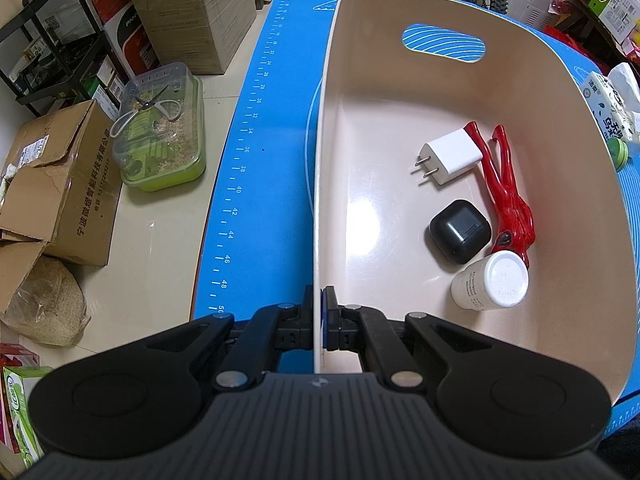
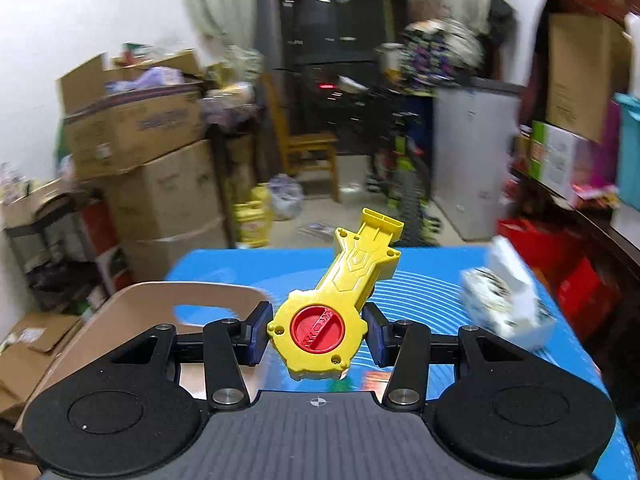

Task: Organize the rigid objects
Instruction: 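Lift the yellow toy into the bin and release it with the right gripper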

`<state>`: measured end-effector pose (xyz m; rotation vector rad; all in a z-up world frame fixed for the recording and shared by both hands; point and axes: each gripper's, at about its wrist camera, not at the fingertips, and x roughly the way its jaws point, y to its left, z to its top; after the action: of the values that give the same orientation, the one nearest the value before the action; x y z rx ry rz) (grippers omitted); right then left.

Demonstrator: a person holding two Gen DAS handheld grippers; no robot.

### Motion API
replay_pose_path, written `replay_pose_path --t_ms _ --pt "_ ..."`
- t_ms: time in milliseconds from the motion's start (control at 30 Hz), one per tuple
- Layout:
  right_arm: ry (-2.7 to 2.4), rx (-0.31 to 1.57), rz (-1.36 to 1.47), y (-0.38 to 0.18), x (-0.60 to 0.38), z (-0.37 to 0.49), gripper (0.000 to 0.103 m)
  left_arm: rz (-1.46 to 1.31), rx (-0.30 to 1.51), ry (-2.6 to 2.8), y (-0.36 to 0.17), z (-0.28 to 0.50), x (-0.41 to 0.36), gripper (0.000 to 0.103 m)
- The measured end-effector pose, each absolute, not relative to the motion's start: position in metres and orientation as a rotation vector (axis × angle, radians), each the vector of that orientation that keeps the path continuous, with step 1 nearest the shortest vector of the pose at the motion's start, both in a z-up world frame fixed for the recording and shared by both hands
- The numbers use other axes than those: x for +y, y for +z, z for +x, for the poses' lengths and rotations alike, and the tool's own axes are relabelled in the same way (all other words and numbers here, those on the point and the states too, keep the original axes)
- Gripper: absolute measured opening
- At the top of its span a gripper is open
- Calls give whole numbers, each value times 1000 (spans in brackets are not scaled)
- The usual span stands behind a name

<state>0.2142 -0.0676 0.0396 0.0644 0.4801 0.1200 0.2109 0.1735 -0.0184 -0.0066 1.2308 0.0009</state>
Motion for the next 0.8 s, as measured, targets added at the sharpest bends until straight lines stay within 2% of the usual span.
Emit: replay_pose_path --t_ms 367,800 --pt "314 549 -136 27 20 211 54 0 1231 5 -19 210 171 4" --pt "402 794 -300 -13 59 219 54 3 1226 3 -18 210 169 4"
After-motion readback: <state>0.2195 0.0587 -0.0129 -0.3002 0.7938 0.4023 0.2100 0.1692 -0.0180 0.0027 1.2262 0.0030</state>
